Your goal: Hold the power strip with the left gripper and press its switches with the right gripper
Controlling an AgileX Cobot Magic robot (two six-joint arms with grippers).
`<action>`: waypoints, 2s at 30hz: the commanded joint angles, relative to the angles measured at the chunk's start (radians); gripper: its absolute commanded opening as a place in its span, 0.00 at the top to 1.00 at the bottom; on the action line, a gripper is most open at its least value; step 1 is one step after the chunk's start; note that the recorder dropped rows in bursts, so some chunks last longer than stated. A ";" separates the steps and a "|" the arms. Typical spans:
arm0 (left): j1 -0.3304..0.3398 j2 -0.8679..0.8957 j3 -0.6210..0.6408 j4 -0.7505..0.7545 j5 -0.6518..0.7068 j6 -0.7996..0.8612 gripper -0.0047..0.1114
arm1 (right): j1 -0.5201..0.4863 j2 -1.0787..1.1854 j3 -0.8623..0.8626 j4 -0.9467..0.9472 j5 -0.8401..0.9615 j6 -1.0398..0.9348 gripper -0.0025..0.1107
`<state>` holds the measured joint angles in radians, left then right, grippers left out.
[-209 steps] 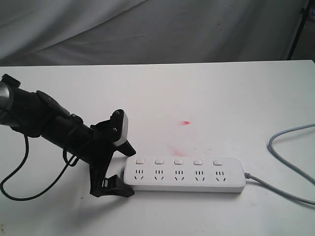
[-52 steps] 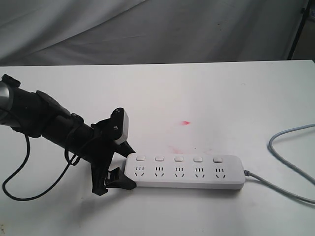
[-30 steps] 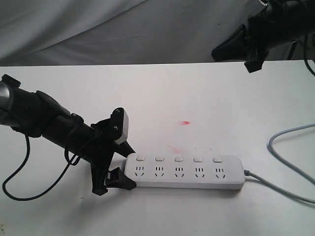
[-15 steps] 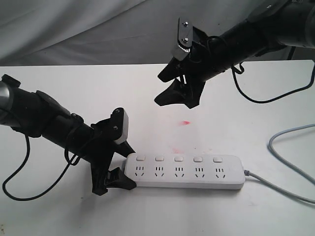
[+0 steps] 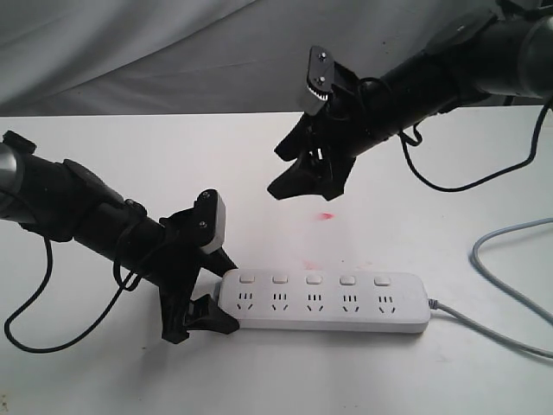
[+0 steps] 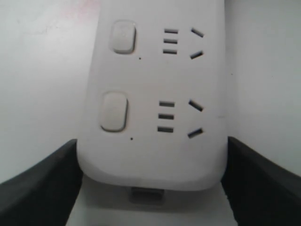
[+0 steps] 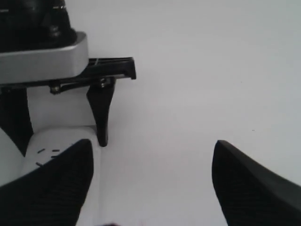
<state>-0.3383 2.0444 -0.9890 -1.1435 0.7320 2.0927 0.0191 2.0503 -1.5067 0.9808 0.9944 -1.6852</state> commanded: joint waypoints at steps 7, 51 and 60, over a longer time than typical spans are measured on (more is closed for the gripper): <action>-0.003 0.001 -0.006 -0.006 -0.026 0.001 0.96 | 0.010 0.118 0.044 0.170 0.060 -0.272 0.40; -0.003 0.001 -0.006 -0.006 -0.026 0.001 0.96 | 0.134 0.178 0.044 0.071 -0.102 -0.207 0.40; -0.003 0.001 -0.006 -0.006 -0.026 0.001 0.96 | 0.134 0.200 0.044 0.057 -0.134 -0.206 0.40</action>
<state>-0.3383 2.0444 -0.9890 -1.1435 0.7320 2.0927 0.1514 2.2484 -1.4682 1.0481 0.8721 -1.8921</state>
